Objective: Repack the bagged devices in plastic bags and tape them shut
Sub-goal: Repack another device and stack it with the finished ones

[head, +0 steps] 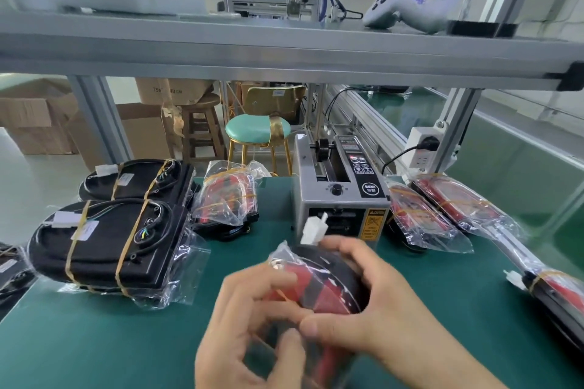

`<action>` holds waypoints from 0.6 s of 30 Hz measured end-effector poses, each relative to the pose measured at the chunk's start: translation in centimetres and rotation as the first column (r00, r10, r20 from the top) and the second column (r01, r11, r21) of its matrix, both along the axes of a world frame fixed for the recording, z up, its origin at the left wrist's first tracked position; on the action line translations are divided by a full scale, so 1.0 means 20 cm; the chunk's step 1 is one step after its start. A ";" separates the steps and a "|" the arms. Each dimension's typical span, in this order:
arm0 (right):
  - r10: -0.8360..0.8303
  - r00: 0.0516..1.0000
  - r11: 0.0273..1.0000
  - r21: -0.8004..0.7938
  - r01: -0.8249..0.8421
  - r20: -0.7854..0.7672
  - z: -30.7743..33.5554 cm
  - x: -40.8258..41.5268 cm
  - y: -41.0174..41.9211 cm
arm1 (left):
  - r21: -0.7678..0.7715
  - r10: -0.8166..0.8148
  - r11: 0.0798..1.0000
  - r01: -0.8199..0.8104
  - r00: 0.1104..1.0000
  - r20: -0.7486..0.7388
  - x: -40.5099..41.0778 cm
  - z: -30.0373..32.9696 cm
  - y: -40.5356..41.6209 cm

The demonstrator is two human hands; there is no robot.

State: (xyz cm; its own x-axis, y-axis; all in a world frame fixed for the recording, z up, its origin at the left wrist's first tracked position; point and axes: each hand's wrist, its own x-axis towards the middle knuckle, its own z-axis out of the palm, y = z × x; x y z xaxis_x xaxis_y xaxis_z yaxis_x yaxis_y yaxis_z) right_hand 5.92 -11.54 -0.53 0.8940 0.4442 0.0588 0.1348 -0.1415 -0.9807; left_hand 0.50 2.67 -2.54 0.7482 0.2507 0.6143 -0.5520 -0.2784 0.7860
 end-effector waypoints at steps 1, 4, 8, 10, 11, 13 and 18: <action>0.022 0.999 0.999 -0.026 -0.021 0.045 0.02 0.02 -0.01 | 0.091 0.021 0.996 -0.023 1.000 0.022 0.01 0.04 0.02; 0.102 0.984 0.987 -0.138 -0.082 0.145 0.08 0.12 -0.03 | 0.394 0.139 0.906 -0.154 0.988 0.065 0.05 0.05 0.11; 0.232 0.971 0.963 -0.155 -0.220 0.064 0.08 0.20 -0.02 | 0.431 -0.040 0.895 0.117 0.982 -0.183 0.14 0.05 0.19; 0.236 0.971 0.967 -0.103 -0.232 0.033 0.04 0.22 -0.04 | 0.363 -0.090 0.915 0.175 0.967 -0.238 0.17 0.04 0.22; 0.231 0.972 0.970 -0.091 -0.227 0.037 0.00 0.23 -0.05 | 0.310 -0.119 0.930 0.197 0.960 -0.252 0.18 0.03 0.23; 0.231 0.973 0.970 -0.083 -0.228 0.025 -0.09 0.22 -0.07 | 0.182 -0.170 0.959 0.219 0.953 -0.251 0.19 0.02 0.25; 0.104 0.993 0.993 -0.067 -0.100 0.056 -0.23 0.14 -0.05 | 0.027 -0.135 0.989 0.146 0.959 -0.249 0.17 -0.01 0.27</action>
State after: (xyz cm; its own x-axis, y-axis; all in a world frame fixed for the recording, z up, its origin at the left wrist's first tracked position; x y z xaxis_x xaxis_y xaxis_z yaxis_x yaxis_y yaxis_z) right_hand 8.81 -12.48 -5.18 0.8396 0.5374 0.0786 0.2091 -0.1862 -0.9600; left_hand 3.81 8.07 -2.72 0.9033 0.1087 0.4149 -0.3792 -0.2499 0.8909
